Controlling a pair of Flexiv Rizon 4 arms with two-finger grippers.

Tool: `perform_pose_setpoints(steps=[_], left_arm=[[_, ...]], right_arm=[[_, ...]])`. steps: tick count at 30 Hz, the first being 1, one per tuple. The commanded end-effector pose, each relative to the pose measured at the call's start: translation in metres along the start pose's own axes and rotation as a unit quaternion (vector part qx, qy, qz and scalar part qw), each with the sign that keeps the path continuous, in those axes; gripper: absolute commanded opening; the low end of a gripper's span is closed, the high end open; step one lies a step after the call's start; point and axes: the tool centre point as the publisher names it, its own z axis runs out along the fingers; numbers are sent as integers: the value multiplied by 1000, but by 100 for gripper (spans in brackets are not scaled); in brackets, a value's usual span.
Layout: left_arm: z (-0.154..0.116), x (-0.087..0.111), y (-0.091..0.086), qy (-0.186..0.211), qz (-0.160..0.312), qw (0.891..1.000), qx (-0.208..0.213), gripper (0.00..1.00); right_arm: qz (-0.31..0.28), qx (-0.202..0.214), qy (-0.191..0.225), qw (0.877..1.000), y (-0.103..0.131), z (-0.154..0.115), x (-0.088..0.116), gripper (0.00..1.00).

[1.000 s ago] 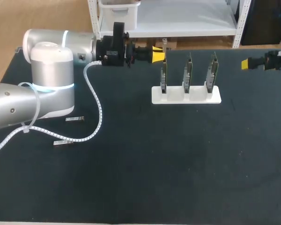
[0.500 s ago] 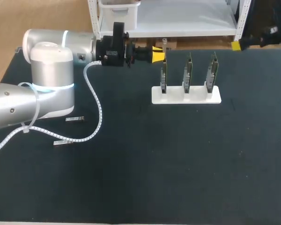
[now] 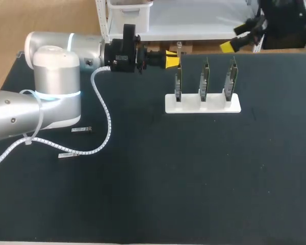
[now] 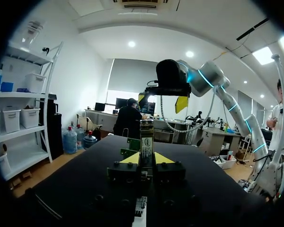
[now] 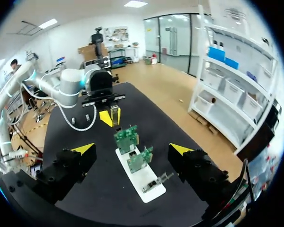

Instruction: Pick up the optical module with the left hand, and insert it into the network port with the right hand.

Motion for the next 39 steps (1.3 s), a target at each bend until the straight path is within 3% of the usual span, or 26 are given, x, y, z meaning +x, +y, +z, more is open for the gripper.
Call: perform_pose_setpoints(steps=[1,6,14,17,18,22,27,33,39], left_arm=[[0,0,-2,0,1,1000,-3,0],[0,0,-2,0,1,1000,-3,0],[0,0,-2,0,1,1000,-3,0],[0,0,-2,0,1,1000,-3,0],[0,0,-2,0,1,1000,-3,0],[0,0,-2,0,1,1000,-3,0],[0,0,-2,0,1,1000,-3,0],[0,0,-2,0,1,1000,-3,0],[0,0,-2,0,1,1000,-3,0]], right_arm=[[-158,-410,36,898,0,21,-8,100],[-171,-432,35,885,9,31,-14,100],[-170,-423,5,890,23,46,-20,100],[-154,-396,-24,905,26,51,-23,100],[-143,-372,-39,917,26,53,-23,100],[-141,-318,-56,936,36,61,-27,100],[-135,-264,-73,952,42,68,-31,100],[-123,-205,-93,966,44,73,-34,100],[-120,-195,-95,969,47,77,-37,100]])
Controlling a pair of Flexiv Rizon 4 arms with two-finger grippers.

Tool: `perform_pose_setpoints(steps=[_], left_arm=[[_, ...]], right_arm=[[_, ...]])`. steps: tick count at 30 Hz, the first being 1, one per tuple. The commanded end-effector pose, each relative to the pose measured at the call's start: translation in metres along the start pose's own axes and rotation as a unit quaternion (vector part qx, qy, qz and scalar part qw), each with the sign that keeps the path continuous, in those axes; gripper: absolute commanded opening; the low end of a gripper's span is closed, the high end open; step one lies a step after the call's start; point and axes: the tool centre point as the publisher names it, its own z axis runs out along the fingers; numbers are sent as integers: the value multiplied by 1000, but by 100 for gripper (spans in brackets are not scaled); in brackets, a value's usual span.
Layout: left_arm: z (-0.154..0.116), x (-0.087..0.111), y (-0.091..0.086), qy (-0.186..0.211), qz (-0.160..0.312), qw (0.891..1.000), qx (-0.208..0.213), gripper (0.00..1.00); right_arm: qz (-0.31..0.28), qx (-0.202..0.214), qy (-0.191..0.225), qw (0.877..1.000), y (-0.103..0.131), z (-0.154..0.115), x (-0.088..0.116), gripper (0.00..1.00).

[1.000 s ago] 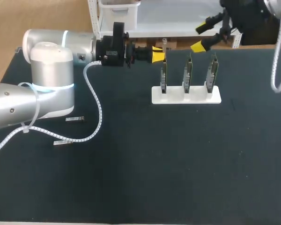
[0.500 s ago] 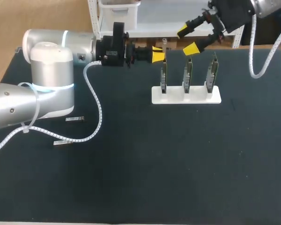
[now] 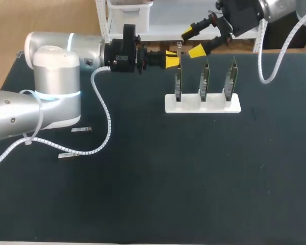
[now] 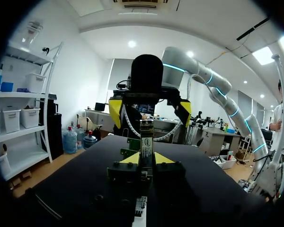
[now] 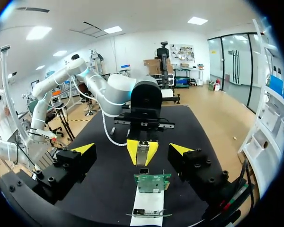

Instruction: Pick up the optical module with the left hand, and insert it into the network port with the right hand.

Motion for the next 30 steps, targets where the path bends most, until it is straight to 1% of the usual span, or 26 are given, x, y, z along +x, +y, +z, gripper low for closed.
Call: perform_pose_setpoints(steps=[1,15,24,30], left_arm=[[0,0,-2,0,1,1000,-3,0],[0,0,-2,0,1,1000,-3,0],[0,0,-2,0,1,1000,-3,0],[0,0,-2,0,1,1000,-3,0]], right_arm=[[2,73,0,997,11,5,1,100],[4,66,3,998,2,13,-5,100],[5,51,11,999,-2,17,-4,100],[7,49,17,999,-4,21,-4,100]])
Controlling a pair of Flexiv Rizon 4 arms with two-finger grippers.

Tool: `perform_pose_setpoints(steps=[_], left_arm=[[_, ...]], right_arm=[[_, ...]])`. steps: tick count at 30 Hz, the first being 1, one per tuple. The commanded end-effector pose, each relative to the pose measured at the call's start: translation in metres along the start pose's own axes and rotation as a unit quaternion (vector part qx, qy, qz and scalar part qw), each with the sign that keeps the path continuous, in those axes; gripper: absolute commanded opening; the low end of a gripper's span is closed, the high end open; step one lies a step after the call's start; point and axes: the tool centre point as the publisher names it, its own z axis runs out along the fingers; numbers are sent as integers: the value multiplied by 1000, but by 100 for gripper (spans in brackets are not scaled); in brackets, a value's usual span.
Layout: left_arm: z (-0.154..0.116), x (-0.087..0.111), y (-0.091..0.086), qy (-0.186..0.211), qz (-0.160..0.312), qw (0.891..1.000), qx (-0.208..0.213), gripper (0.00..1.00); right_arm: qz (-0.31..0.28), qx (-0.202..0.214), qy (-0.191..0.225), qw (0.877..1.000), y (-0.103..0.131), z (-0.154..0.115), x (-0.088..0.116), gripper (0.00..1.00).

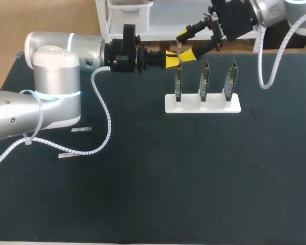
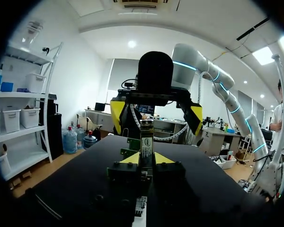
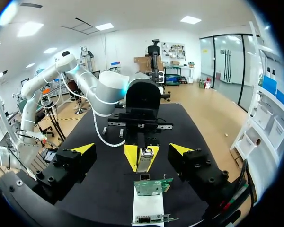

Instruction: Pick up the optical module with the left hand, and insert it into the network port with the right hand.

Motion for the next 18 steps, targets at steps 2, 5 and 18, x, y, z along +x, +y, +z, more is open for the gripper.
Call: perform_pose_setpoints(steps=[2,5,18], left_arm=[[0,0,-2,0,1,1000,-3,0],[0,0,-2,0,1,1000,-3,0],[0,0,-2,0,1,1000,-3,0]], right_arm=[[2,-2,4,1000,-4,4,-2,100],[4,2,6,1000,-4,6,-1,100],[17,23,14,999,-6,7,0,0]])
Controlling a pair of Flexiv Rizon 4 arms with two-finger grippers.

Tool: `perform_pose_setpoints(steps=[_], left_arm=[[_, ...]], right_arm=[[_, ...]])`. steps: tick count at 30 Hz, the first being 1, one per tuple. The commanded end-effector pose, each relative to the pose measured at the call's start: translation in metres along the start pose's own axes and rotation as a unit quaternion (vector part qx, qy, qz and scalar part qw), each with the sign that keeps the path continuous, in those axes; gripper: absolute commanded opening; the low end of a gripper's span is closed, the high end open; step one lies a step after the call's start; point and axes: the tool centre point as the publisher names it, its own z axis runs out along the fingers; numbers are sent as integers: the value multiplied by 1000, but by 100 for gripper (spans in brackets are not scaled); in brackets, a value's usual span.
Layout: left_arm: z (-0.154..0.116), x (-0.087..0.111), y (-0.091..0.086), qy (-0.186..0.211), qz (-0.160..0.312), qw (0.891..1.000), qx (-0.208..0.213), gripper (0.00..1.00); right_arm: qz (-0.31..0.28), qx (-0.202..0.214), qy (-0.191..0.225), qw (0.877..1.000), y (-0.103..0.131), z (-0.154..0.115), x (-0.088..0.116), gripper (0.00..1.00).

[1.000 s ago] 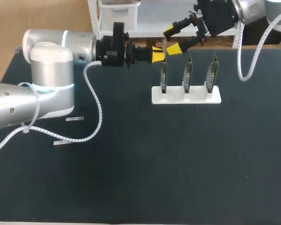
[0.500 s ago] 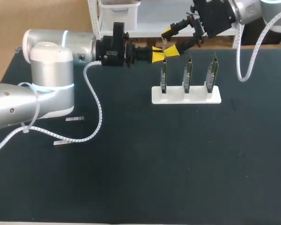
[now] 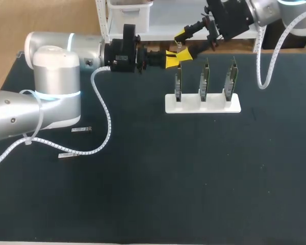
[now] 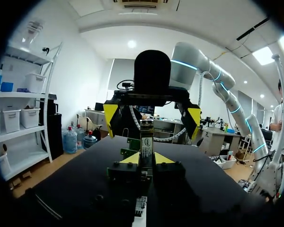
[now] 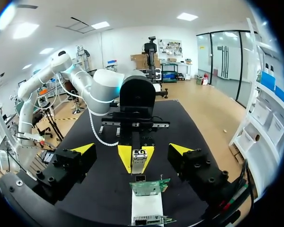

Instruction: Pick up the optical module with the left hand, and insert it into the network port with the right hand.

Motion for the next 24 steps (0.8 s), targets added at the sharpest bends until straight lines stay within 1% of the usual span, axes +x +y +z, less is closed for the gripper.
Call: perform_pose_setpoints(steps=[1,9,24], left_arm=[[0,0,-2,0,1,1000,-3,0],[0,0,-2,0,1,1000,-3,0],[0,0,-2,0,1,1000,-3,0]], right_arm=[[2,9,3,1000,4,1,0,0],[4,12,8,1000,3,1,0,0],[0,4,17,1000,5,3,0,0]])
